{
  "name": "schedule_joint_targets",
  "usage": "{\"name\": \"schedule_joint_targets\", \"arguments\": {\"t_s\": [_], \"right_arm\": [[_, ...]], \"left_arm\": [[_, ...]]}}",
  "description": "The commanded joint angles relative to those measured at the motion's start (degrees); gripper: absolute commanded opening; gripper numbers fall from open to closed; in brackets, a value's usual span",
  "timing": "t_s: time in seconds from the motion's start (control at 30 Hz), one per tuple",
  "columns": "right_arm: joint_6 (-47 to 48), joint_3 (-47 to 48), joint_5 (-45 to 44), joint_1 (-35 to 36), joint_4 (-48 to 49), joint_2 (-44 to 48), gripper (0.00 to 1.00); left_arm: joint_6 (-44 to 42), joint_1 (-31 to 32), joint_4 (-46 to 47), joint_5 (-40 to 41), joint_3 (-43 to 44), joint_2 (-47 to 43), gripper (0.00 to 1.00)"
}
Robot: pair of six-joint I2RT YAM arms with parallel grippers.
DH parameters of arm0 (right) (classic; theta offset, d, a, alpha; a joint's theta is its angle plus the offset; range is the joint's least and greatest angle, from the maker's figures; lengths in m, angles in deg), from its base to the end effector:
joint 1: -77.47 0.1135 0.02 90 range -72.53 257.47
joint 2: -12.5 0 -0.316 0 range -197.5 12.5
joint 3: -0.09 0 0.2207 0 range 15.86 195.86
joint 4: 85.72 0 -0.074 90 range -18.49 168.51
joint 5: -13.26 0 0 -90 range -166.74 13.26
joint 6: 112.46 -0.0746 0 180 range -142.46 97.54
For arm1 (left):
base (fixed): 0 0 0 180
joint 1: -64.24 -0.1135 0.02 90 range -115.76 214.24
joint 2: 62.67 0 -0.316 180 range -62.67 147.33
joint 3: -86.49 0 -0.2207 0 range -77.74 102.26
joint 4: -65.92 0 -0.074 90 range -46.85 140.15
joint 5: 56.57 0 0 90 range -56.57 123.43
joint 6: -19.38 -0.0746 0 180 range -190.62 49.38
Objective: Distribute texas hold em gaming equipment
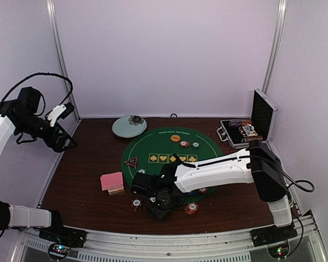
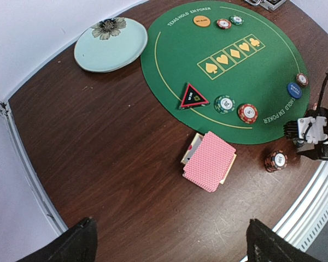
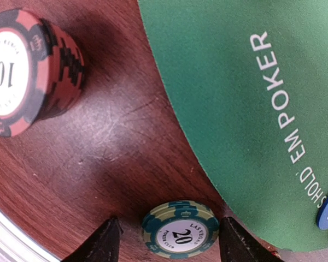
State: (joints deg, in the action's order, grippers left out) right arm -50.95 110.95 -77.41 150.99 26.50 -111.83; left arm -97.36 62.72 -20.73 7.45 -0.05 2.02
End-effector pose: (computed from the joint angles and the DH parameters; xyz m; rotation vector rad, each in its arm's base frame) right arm 0.1244 0.4173 0.1762 -1.1597 2.8012 0.1691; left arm 0.1542 -0.0286 0.3859 0.6988 2.3729 -0.3787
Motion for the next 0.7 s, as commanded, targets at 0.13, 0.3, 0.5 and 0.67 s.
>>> {"name": "schedule_joint_targets", "arguments": {"t_s": [0.13, 0.3, 0.5, 0.67], "right_arm": [[0.7, 0.5, -2.0, -0.7, -1.0, -1.8, 0.56], [0.9, 0.3, -2.1, -1.1, -1.0, -0.9, 0.43], [1.1, 0.5, -2.4, -1.2, -1.4, 0.1, 0.37], [1.5, 2.1, -2.6, -1.2, -2.9, 1.7, 0.35]], "left_arm": [[-0.4, -0.4, -0.1, -0.9, 1.4, -0.3, 0.98], [-0.2, -0.4, 0.0, -1.6, 1.3, -0.3, 0.97], [-0.2, -0.4, 0.0, -1.9, 1.6, -0.1, 0.98], [0.0, -0.4, 0.0, -2.2, 1.7, 0.0, 0.97]]}}
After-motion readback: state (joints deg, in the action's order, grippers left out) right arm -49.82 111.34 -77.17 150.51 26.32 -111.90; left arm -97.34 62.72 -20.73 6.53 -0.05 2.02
